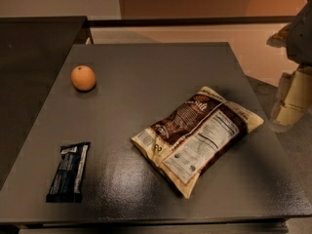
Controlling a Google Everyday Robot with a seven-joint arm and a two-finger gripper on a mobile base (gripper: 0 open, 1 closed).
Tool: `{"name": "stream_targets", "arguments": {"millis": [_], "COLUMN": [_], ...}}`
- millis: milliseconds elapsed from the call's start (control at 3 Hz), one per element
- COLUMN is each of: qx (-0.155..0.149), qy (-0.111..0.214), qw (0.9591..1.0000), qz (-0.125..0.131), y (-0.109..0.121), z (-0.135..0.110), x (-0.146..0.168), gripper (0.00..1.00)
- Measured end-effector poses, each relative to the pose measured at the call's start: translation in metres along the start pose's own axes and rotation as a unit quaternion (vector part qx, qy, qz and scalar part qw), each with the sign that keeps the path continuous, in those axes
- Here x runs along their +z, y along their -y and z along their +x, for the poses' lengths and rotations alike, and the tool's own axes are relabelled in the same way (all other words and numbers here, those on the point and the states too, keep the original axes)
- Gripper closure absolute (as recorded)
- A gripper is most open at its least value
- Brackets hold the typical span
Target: Pick brown chip bag
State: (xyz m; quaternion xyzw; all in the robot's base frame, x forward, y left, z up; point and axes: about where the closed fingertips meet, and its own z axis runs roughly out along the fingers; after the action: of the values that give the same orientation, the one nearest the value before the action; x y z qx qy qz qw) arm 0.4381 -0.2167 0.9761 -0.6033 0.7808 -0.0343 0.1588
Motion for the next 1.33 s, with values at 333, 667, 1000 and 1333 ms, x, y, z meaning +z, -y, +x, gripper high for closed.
{"name": "stream_targets", "arguments": {"millis": [333, 667, 1000, 1333], "qx": [0.0, -0.014, -0.057, -0.103], "qy": [0.0, 0.006, 0.01, 0.021], "qw": [1.0, 0.9999, 0.9979, 0.9932], "qz": [0.0, -0.007, -0.03, -0.05], "y": [0.0, -0.001, -0.009, -0.019], "z": [0.0, -0.006, -0.027, -0.046], "x": [0.0, 0.003, 0.022, 0.047], "gripper": [0.0, 0.0, 0.0, 0.0]}}
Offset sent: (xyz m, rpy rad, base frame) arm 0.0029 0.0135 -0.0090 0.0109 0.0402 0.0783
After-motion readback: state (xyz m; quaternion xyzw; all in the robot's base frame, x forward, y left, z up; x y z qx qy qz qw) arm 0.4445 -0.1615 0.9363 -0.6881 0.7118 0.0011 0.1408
